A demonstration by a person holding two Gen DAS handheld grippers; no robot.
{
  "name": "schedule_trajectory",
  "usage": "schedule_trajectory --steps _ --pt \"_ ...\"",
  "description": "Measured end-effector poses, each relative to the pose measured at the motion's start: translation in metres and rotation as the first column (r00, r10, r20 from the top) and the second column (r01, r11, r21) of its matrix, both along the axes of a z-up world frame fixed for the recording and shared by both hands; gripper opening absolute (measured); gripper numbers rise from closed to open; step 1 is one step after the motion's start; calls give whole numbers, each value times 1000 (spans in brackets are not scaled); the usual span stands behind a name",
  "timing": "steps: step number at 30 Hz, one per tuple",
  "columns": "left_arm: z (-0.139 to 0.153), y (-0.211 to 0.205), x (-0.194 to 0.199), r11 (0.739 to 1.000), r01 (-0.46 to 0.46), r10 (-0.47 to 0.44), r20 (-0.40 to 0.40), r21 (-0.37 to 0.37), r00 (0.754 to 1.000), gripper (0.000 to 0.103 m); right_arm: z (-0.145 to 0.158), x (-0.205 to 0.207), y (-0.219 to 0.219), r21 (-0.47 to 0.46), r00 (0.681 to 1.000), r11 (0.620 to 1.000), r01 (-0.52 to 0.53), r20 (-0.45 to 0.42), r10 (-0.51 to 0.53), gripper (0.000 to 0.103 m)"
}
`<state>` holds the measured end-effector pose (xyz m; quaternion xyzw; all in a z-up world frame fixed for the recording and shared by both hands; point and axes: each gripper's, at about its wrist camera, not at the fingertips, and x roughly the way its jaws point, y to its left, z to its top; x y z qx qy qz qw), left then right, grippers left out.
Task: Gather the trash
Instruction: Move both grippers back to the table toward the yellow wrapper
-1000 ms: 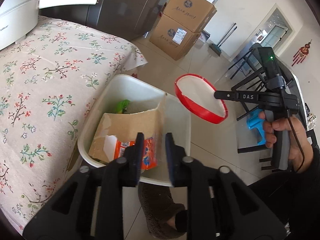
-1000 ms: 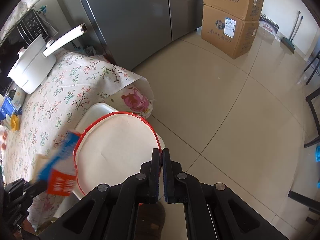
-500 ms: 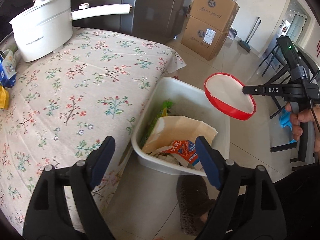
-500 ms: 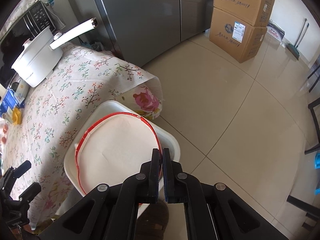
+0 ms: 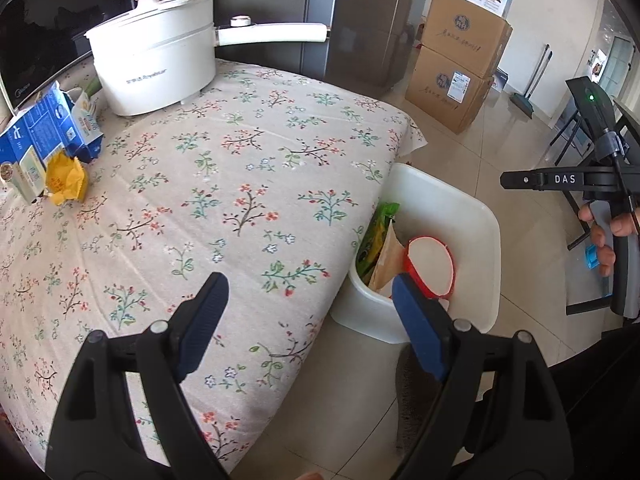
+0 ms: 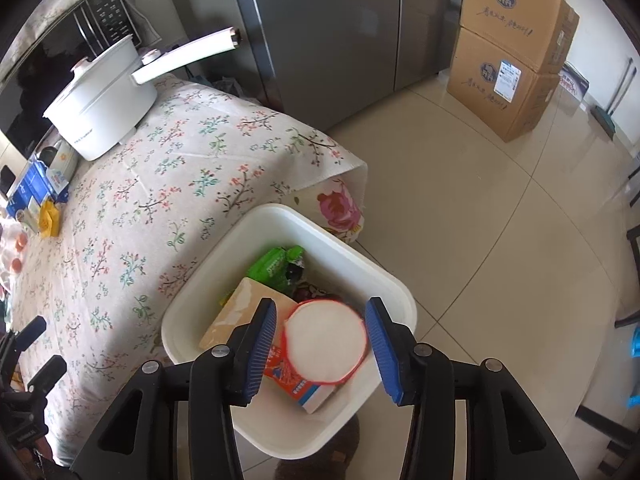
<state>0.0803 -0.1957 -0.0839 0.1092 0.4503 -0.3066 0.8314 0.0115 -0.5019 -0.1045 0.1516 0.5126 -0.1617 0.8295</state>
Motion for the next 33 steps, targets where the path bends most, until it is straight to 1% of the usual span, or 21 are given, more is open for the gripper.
schedule_trajectory --steps 9,12,16,20,26,30,33 --pt "9 48 18 994 -108 108 7 -5 994 84 12 21 32 -21 999 999 -40 26 41 58" --pt "13 65 25 989 -147 147 13 -10 989 84 16 32 46 -21 998 998 -57 40 58 60" --pt "17 92 34 978 -207 208 18 -18 978 84 22 47 68 -1 995 997 -75 69 75 66" --pt "19 121 44 960 -278 279 11 -34 960 84 27 65 94 -1 990 994 -109 87 108 69" --pt "19 162 65 923 -381 382 12 -43 924 84 27 94 132 11 984 989 -148 103 146 72" --pt "11 183 97 892 -450 450 -12 -44 893 84 26 121 156 9 975 980 -201 97 199 72" --pt "3 193 124 871 -486 485 -33 -75 874 84 27 143 171 2 968 973 -230 98 229 72"
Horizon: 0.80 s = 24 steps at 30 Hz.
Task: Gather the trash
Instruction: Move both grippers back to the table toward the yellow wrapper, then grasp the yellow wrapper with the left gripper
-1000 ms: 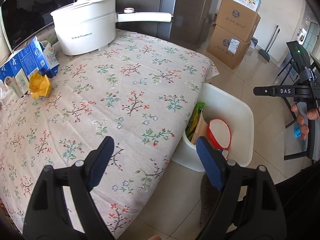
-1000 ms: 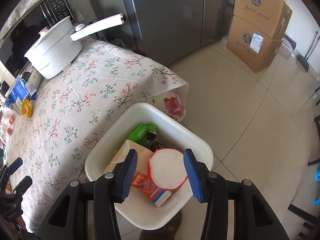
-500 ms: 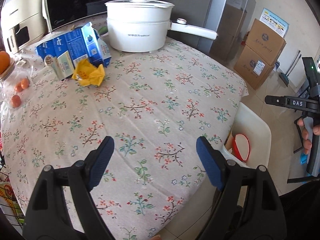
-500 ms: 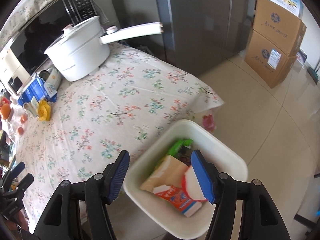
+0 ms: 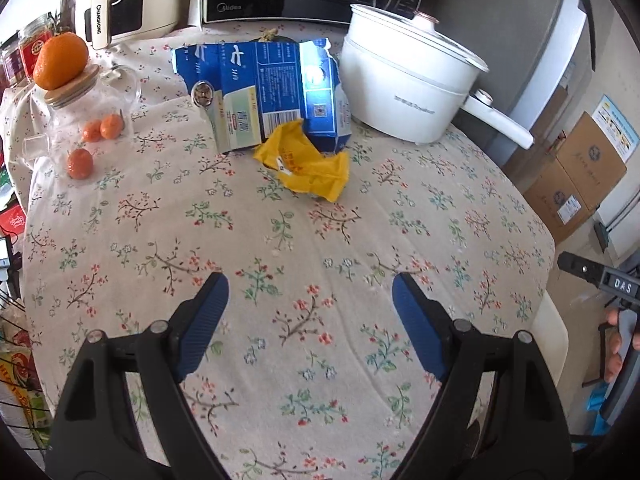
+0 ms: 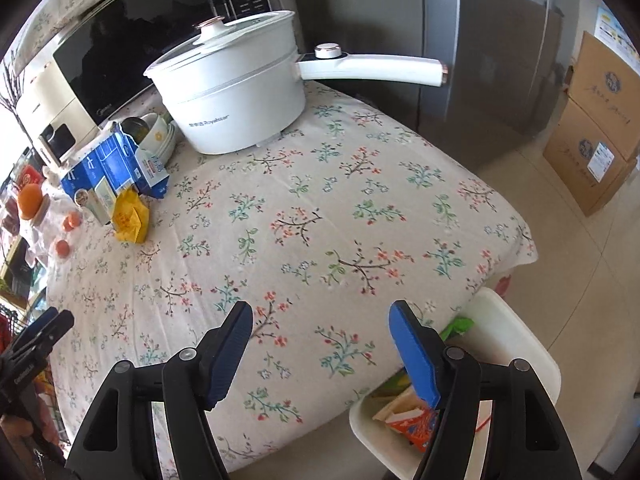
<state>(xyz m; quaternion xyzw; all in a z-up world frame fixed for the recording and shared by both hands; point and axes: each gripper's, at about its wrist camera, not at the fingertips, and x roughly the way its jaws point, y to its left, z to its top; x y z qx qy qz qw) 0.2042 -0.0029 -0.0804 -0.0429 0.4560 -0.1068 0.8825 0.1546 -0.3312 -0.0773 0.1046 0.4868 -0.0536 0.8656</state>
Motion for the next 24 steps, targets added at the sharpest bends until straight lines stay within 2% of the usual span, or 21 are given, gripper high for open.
schedule_trajectory --steps 5,9,13,16,17,20,24 --pt "-18 -2 46 998 -47 48 30 -41 998 82 -6 25 21 -24 998 998 -61 6 61 74" --pt "-37 -7 78 993 -88 91 35 -72 995 63 -14 37 29 -76 994 991 -111 1 111 74" --pt "-53 -8 101 984 -142 145 26 -103 989 50 -18 41 29 -119 990 983 -136 5 138 74" --pt "-64 -3 110 972 -167 168 -10 -163 986 27 -20 41 25 -132 990 981 -141 7 144 74" --pt "-66 -2 111 969 -176 175 -21 -174 984 14 -21 41 24 -134 990 981 -141 4 143 74" --pt "-62 5 106 959 -187 184 -32 -212 982 10 -23 39 20 -136 991 982 -134 -5 135 74" --pt "-45 15 86 967 -175 174 -25 -187 984 8 -24 39 18 -139 994 984 -112 -6 112 74"
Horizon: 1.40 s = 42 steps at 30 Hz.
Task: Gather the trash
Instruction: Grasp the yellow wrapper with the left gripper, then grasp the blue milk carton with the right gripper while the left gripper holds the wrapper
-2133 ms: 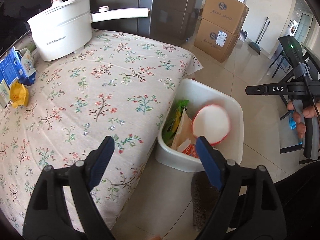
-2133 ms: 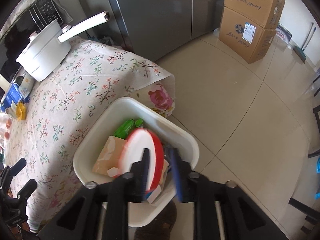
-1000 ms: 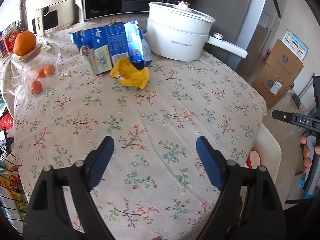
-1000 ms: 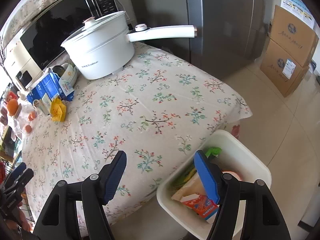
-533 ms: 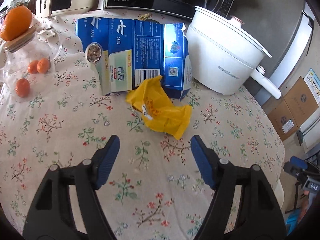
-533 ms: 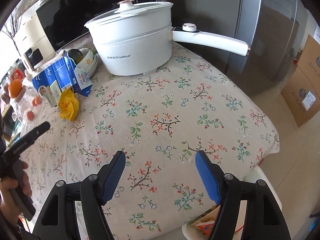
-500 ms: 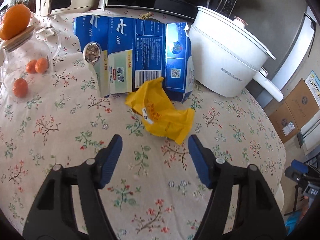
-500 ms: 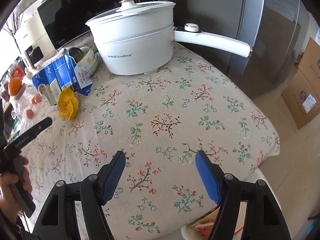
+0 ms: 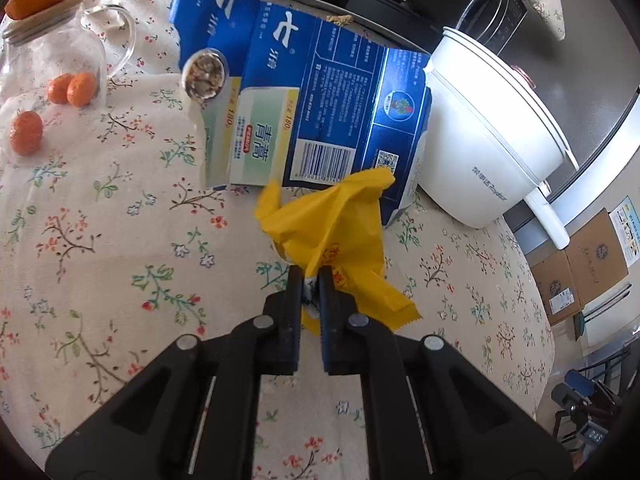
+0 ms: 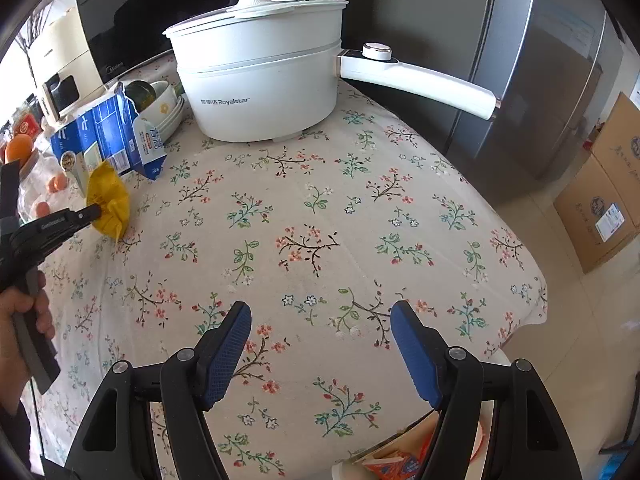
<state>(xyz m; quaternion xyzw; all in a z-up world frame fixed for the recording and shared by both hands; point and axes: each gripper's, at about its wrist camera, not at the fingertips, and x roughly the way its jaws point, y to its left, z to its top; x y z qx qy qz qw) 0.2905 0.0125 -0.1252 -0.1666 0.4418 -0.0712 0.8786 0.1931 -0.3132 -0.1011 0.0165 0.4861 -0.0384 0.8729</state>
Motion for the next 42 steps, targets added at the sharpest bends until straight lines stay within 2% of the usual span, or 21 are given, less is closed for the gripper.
schedule_trajectory --steps 6,10,13,17,21,25,28,35,37,42 --pt "40 34 -46 998 -10 8 28 69 1000 8 8 5 17 64 1000 998 15 -6 -15 74" --pt "68 69 -78 995 -62 60 26 82 998 8 20 11 50 51 999 998 -33 36 32 74" --pt "87 89 -107 986 -109 107 26 124 994 8 25 16 84 52 996 997 -63 64 59 74" --pt "90 117 -137 978 -145 142 33 149 989 8 26 22 138 47 989 993 -107 109 101 74" --pt "80 138 -145 971 -178 177 16 161 984 8 16 28 193 50 981 989 -137 148 128 74" --pt "77 156 -140 956 -191 190 26 221 981 8 3 42 244 35 970 989 -147 199 137 74" --pt "75 167 -133 935 -209 205 45 287 978 8 -10 59 271 38 967 990 -139 219 127 74" --pt "63 192 -128 936 -223 230 6 272 973 8 -38 100 315 -9 959 994 -111 262 110 69" --pt "62 198 -126 933 -233 241 4 275 970 8 -44 111 325 -22 957 993 -113 266 114 64" --pt "53 204 -123 937 -223 240 -29 269 970 8 -54 136 352 -90 949 989 -118 283 139 61"
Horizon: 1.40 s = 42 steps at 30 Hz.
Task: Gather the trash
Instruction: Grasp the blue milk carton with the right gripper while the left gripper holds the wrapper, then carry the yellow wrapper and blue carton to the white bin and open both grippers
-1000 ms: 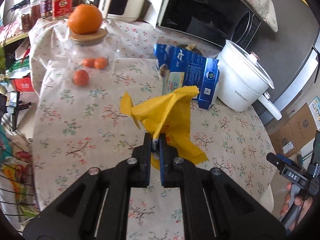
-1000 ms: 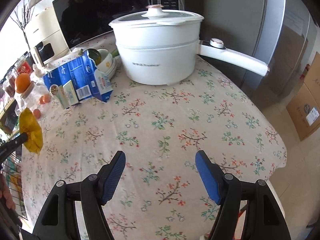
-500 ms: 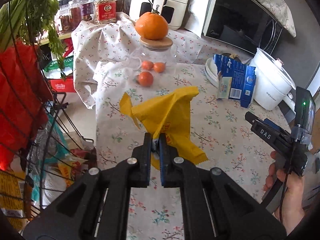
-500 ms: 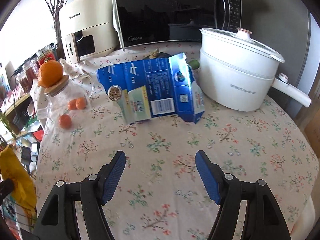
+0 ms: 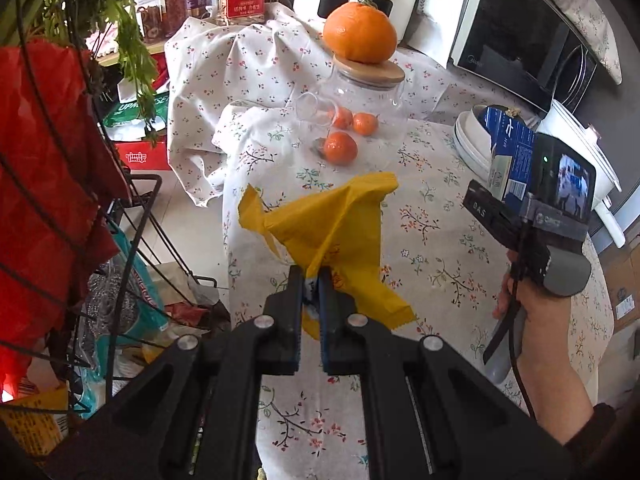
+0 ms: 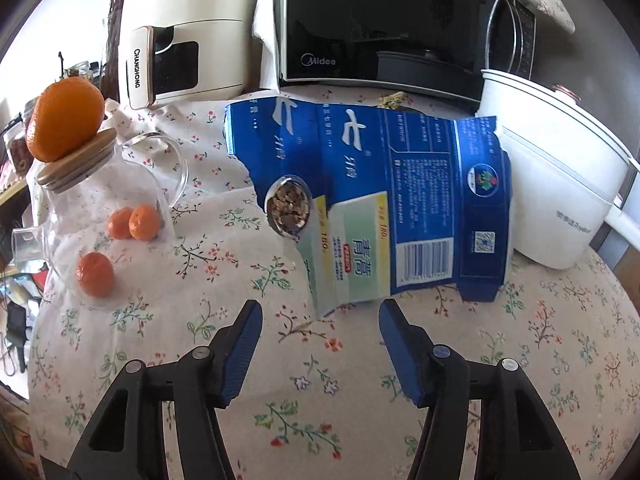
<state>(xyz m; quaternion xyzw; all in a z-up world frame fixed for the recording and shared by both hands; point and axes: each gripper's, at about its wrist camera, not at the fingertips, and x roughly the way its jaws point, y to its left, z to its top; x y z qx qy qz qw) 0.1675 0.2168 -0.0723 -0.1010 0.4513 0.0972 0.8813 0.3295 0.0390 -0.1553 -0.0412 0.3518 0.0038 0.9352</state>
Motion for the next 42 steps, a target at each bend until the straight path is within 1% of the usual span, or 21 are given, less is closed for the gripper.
schedule_trajectory --steps 3,5,6,7,8,9,12,16,20,25,31,35,38,42 --pt "-5 -4 1 1000 15 -15 -13 9 1000 8 -1 14 14 -42 1000 999 -4 26 5 60" --pt "-6 -7 2 1000 21 -21 -16 6 1000 8 0 21 22 -79 999 997 -5 40 8 53" --pt "-6 -9 3 1000 25 -25 -16 8 1000 8 0 25 24 -99 999 995 -10 41 14 40" --pt "-5 -10 3 1000 28 -28 -15 9 999 8 1 29 27 -128 999 992 -11 35 16 24" --pt "-5 -12 3 999 32 -32 -14 7 999 8 1 31 29 -151 1000 988 -11 23 15 16" --pt "-4 -14 3 999 36 -36 -11 4 999 8 2 32 28 -151 1000 988 -15 12 17 11" --pt "-1 -18 2 999 48 -48 -6 -6 999 8 11 24 16 -134 1000 991 -18 11 20 6" --pt "5 -25 -1 997 60 -59 6 -39 998 8 25 7 2 -129 998 990 -63 -11 62 2" --pt "14 -34 -7 995 79 -77 33 -55 996 8 47 -17 -17 -110 996 990 -85 -16 83 2" --pt "24 -50 -14 990 114 -110 59 -80 992 8 77 -61 -40 -132 988 980 -151 -9 151 1" --pt "42 -79 -25 978 181 -170 108 -102 980 8 112 -105 -78 -96 982 978 -187 -26 186 1" --pt "48 -101 -33 971 226 -214 130 -84 968 8 132 -134 -106 -62 982 980 -190 -26 189 1" --pt "47 -117 -38 962 256 -242 133 -99 961 8 142 -157 -130 -25 984 984 -176 -18 176 1" --pt "44 -143 -43 946 306 -292 131 -109 948 8 147 -185 -158 -26 987 987 -158 -12 158 1"
